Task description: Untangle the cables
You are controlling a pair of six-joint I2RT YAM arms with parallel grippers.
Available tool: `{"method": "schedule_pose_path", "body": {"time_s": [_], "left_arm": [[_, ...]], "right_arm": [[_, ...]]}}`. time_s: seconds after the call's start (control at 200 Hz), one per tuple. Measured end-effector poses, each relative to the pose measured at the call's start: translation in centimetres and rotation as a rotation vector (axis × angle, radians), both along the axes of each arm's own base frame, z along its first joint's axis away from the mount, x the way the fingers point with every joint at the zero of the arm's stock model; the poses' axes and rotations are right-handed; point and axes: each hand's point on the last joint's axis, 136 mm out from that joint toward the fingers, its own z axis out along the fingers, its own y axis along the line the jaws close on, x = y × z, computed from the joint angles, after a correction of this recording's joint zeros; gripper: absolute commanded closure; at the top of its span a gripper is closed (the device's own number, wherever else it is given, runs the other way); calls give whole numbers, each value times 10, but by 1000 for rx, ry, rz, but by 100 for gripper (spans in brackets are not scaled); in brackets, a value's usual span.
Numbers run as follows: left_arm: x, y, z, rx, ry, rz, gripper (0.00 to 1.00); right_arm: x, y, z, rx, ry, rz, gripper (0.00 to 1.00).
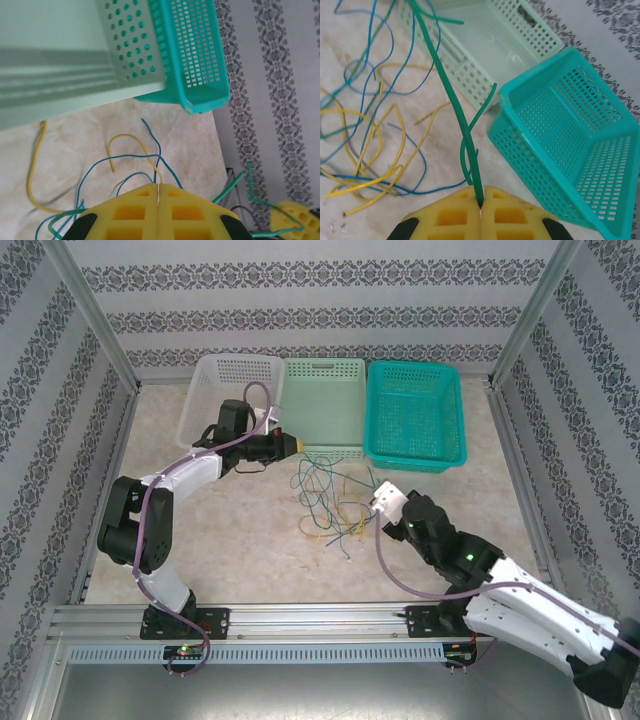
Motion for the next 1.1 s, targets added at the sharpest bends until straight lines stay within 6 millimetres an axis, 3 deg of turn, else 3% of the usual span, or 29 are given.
{"method": "schedule_pose_path", "body": {"time_s": [0.11,0.19,0.225,0.31,0.34,0.56,0.679,0.894,1.099], "left_arm": [[6,6,2,-22,17,34,100],[8,6,5,-24,13,41,100],[8,7,5,-19,14,44,100],[9,11,7,20,-3,60,100],[9,14,11,36,-17,65,100],[1,26,48,127,-157,67,100],[-4,28,55,193,-209,52,100],[-19,16,57,314,-288,-20,100],[-29,16,71,379,-389,-43,100]], "right_arm": [[4,5,-36,-148,82,-8,100],[6,2,-50,-204,111,-24,97],[6,1,-50,-209,110,-28,86],[7,0,-42,-184,87,-39,35],[7,-1,-37,-169,73,-43,29],[-2,-9,24,102,-49,-50,22],[-6,-5,46,224,-57,-42,22],[-5,23,53,323,38,8,22],[16,61,54,319,145,20,24]]}}
